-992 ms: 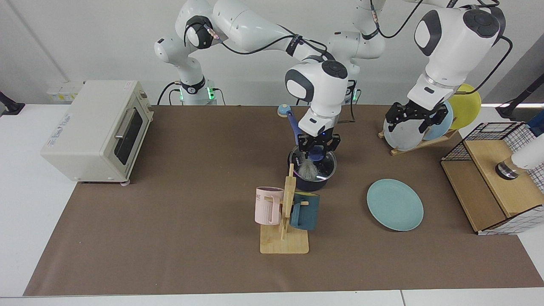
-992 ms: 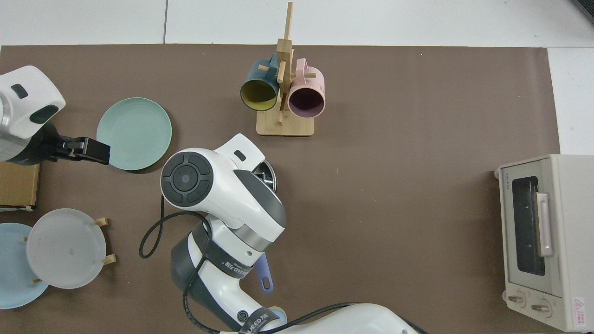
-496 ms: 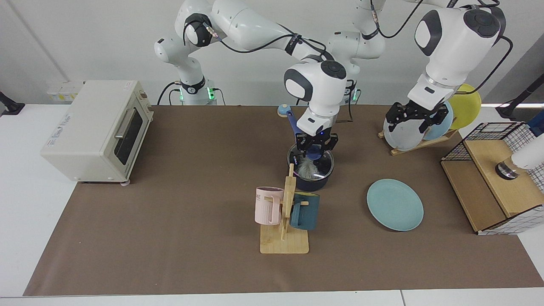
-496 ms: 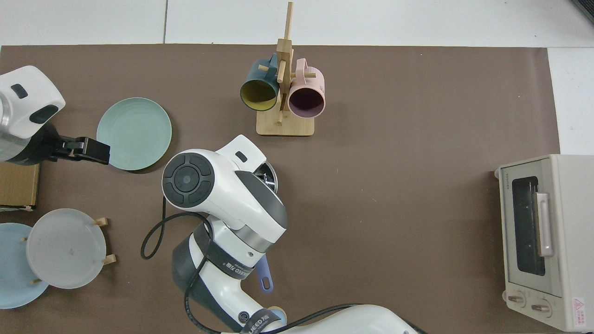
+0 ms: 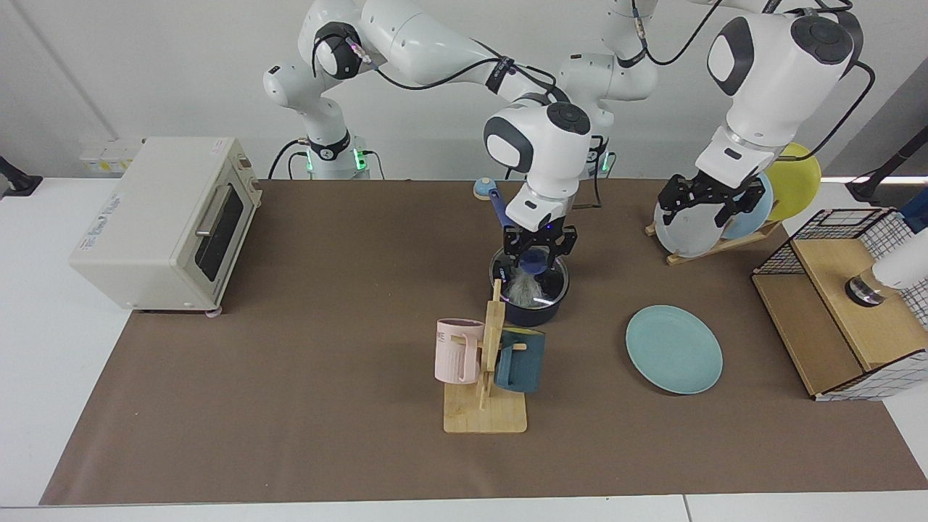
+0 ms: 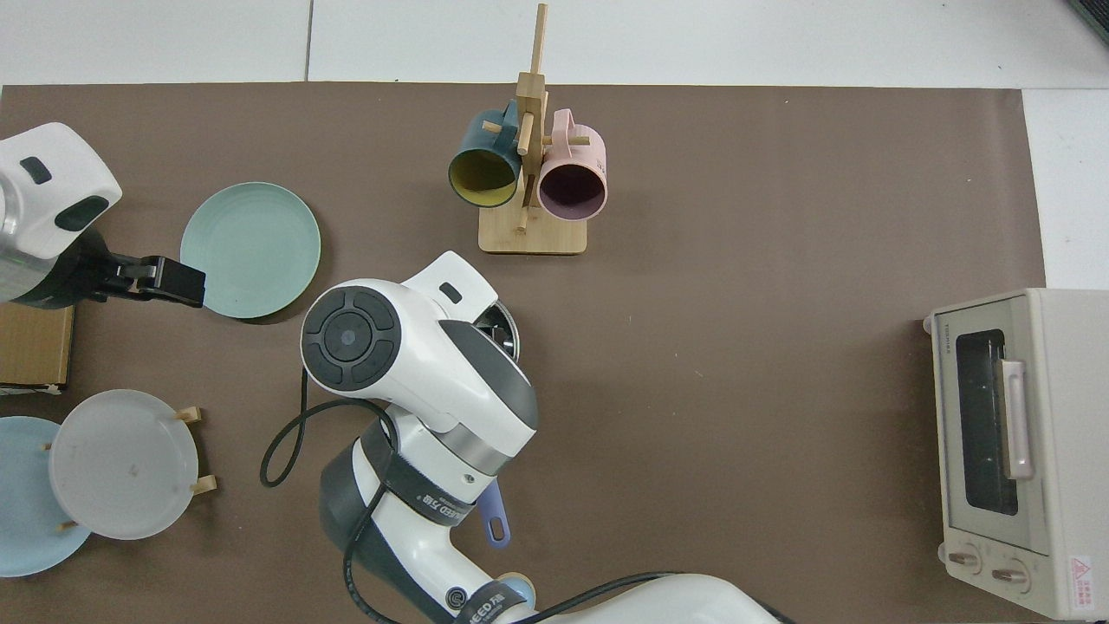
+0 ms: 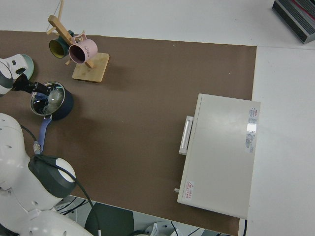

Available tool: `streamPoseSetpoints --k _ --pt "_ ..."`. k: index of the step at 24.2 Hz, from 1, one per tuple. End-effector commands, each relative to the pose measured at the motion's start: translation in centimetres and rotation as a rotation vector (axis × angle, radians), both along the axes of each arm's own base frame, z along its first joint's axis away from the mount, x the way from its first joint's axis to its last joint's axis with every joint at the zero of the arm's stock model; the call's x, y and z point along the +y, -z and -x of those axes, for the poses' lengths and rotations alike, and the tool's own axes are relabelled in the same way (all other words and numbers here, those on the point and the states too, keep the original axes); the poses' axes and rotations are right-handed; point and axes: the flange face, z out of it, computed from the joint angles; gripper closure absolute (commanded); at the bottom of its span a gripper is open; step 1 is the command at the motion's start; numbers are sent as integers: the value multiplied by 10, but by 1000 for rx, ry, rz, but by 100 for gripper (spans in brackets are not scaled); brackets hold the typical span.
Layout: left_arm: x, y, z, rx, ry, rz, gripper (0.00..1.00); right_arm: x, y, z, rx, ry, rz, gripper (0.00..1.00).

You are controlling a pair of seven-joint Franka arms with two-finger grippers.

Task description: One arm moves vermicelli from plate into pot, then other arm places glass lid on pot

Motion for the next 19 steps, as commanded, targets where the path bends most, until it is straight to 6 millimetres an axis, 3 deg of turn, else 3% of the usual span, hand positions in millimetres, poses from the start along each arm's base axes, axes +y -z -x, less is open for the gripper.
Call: streamPoseSetpoints --k 1,3,8,11,14,19 --pt "3 -5 5 8 4 -17 0 -11 -20 3 -13 -9 2 2" --pt "3 -5 5 8 4 -17 0 -25 -40 -2 -26 8 -6 2" --pt "3 -6 6 7 2 -16 0 -90 -97 -20 -34 90 -5 1" --pt "3 -5 5 8 2 -17 0 -170 -129 -40 -31 95 3 1" --pt "3 -5 5 8 2 -17 0 -245 -143 -49 -19 106 24 1" --pt "2 -5 5 8 4 -17 0 -363 -146 -68 4 110 48 1"
